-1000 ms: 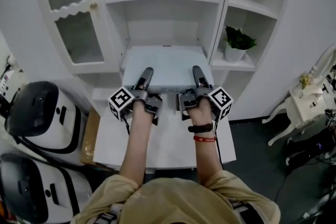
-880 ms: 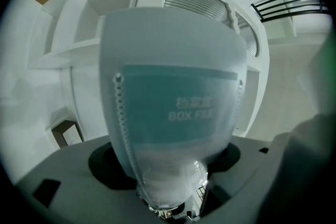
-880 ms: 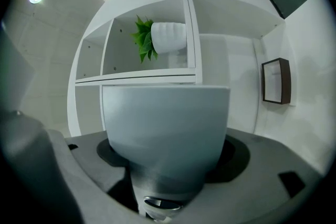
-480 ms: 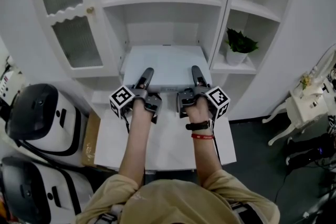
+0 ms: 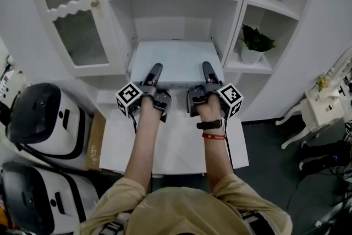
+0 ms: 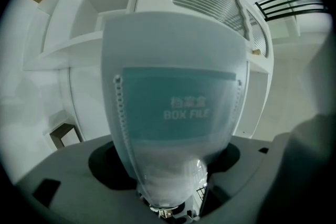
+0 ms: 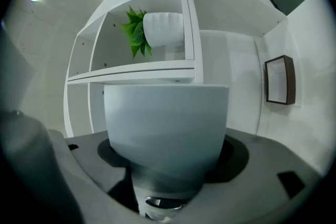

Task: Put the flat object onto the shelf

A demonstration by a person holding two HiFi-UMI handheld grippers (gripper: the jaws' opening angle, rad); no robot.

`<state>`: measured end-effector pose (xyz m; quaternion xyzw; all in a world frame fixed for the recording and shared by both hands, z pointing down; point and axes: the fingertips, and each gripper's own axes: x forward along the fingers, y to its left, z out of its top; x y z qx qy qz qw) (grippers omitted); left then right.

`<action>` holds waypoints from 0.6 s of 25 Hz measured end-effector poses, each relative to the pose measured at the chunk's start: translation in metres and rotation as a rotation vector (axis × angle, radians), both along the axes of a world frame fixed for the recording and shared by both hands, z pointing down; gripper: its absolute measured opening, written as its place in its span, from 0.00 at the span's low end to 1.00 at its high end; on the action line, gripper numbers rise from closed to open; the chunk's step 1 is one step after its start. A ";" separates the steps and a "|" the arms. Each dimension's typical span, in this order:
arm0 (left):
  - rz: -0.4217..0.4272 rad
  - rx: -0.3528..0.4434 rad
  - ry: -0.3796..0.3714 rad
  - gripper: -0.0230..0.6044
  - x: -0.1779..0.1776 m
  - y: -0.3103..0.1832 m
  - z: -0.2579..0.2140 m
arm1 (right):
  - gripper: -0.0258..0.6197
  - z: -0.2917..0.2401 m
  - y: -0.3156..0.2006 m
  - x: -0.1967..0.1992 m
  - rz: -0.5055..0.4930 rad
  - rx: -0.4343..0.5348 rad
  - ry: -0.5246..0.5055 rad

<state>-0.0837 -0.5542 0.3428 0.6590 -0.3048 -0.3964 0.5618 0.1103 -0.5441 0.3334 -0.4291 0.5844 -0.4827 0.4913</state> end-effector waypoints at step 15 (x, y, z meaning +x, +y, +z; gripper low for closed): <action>0.023 0.085 -0.008 0.74 0.005 -0.001 -0.009 | 0.77 -0.011 -0.001 -0.008 -0.068 0.106 0.029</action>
